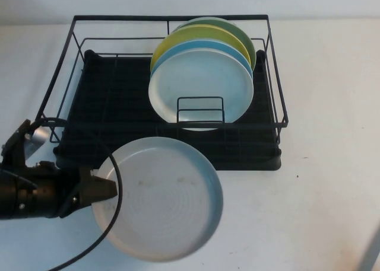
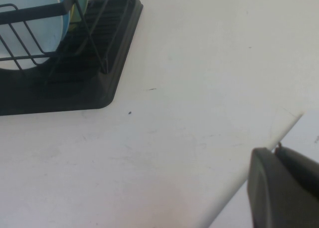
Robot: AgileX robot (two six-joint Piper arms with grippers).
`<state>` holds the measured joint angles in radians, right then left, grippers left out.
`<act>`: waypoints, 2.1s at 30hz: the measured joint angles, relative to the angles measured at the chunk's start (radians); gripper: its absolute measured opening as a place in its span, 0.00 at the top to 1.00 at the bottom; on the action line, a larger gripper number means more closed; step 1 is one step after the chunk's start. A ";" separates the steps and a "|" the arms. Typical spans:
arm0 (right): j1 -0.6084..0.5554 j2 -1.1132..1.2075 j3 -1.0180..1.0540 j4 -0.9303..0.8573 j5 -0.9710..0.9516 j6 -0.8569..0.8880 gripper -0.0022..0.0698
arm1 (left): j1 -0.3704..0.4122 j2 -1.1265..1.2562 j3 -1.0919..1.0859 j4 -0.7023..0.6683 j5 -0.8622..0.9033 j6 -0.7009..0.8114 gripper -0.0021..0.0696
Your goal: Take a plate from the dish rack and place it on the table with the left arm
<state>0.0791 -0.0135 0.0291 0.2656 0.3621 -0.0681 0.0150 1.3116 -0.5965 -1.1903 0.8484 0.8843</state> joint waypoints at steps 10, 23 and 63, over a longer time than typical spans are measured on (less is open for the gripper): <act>0.000 0.000 0.000 0.000 0.000 0.000 1.00 | 0.000 0.212 0.000 -0.139 -0.076 0.174 0.90; 0.000 0.000 0.000 0.000 0.000 0.000 1.00 | 0.000 0.320 0.000 -0.287 -0.068 0.425 0.48; 0.000 0.000 0.000 0.000 0.000 0.000 1.00 | 0.000 -0.721 -0.053 0.643 0.110 -0.196 0.97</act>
<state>0.0791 -0.0135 0.0291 0.2656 0.3621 -0.0681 0.0150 0.5907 -0.6499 -0.5473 0.9585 0.6888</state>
